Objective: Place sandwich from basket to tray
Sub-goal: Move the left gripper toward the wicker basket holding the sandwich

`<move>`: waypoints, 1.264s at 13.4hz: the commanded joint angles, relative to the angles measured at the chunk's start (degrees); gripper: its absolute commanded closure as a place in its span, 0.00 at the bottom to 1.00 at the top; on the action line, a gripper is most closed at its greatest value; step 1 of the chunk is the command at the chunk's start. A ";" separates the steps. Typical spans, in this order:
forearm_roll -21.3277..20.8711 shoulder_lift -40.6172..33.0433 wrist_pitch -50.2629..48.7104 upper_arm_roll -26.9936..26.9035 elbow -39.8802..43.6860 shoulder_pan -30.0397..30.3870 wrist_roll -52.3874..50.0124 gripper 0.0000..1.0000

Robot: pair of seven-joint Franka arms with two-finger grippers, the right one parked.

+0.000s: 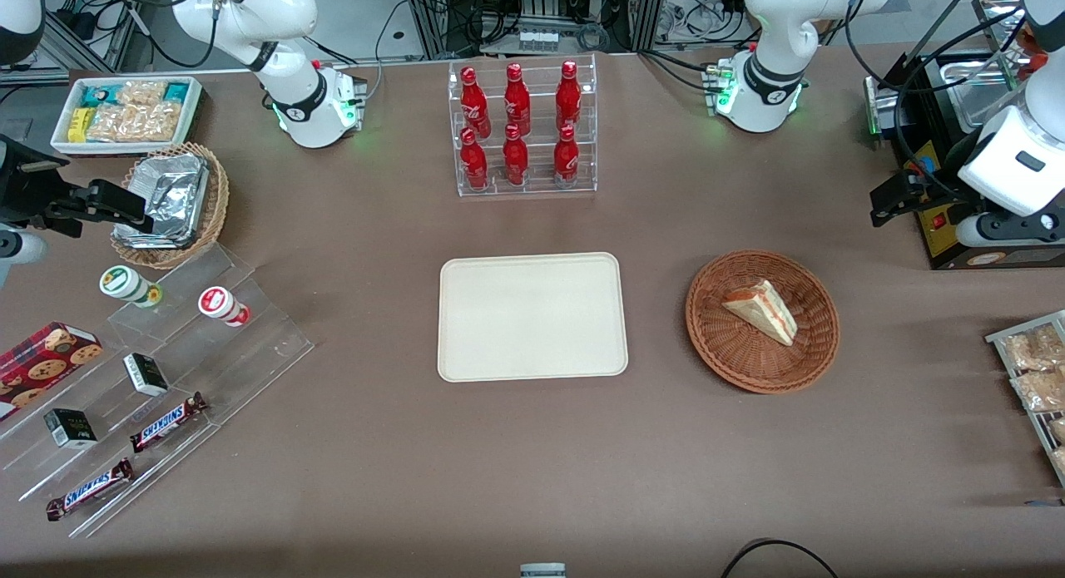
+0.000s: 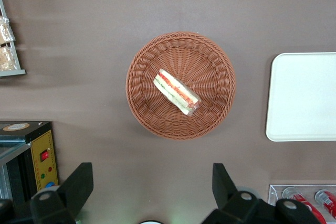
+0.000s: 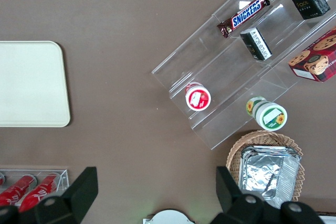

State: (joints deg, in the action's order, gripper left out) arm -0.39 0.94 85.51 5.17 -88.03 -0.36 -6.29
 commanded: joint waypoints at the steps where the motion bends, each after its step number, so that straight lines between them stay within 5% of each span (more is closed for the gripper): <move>1: -0.23 -0.15 -1.58 -0.34 0.75 -0.26 1.36 0.00; 6: -0.49 0.82 -0.44 -0.07 -1.17 -0.34 1.02 0.00; 9: -0.58 0.73 7.09 -0.07 -9.58 -0.34 -0.47 0.00; 17: 0.56 1.34 29.51 0.37 -28.23 -0.70 -25.22 0.00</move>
State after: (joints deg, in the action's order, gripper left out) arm -0.34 3.50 111.01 5.79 -112.60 -0.65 -24.95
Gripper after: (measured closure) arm 0.000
